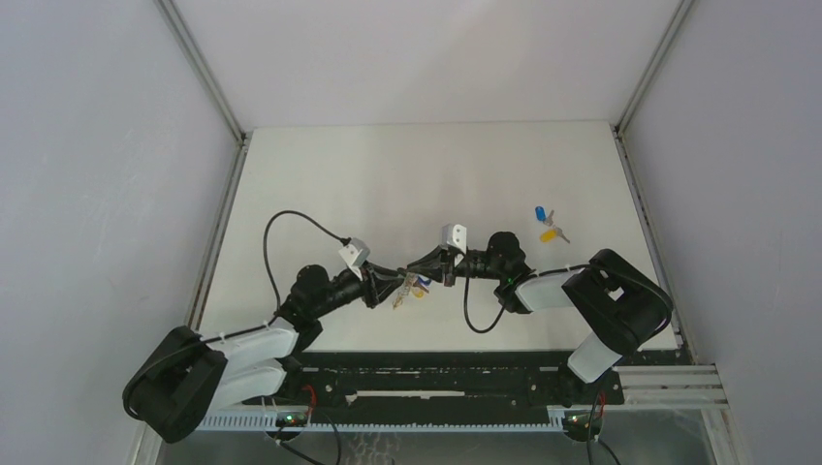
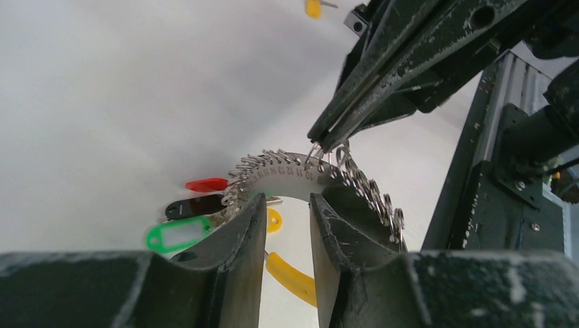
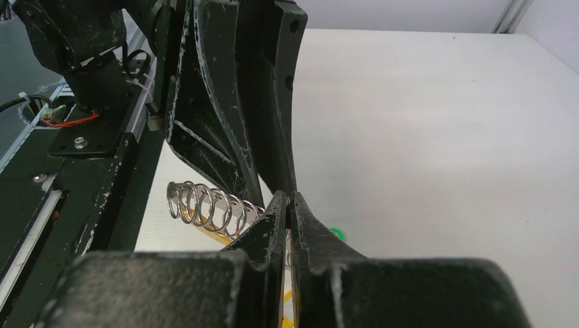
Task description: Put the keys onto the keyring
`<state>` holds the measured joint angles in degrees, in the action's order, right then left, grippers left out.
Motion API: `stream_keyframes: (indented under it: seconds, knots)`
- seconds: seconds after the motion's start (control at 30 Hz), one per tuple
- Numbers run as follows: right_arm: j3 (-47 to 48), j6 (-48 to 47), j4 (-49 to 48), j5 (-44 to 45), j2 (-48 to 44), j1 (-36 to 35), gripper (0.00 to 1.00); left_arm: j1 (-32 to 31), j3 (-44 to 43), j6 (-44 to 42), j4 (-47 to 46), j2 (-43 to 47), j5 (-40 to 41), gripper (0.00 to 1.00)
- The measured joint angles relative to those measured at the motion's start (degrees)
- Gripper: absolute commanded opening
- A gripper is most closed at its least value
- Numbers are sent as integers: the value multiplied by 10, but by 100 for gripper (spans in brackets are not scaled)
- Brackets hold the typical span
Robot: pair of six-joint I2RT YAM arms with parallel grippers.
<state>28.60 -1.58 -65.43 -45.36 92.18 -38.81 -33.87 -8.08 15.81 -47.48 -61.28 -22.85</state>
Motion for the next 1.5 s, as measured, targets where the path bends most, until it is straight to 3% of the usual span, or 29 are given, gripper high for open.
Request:
stream_keyframes:
  seconds: [0.7, 1.07, 1.2, 1.4, 1.5]
  knots:
    - [0, 6, -8, -33, 2, 2, 0, 2, -26, -15, -23, -39, -79, 19]
    - [5, 13, -9, -55, 5, 2, 0, 2, -30, -18, -24, -40, -98, 9]
    - [9, 14, -9, -61, 7, 2, 0, 3, -31, -19, -22, -40, -105, 0]
    - [9, 16, -12, -64, 7, 2, 0, 3, -31, -19, -15, -32, -110, 0]
    - [11, 19, -9, -64, 6, 5, 13, 3, -31, -19, 1, -17, -106, 0]
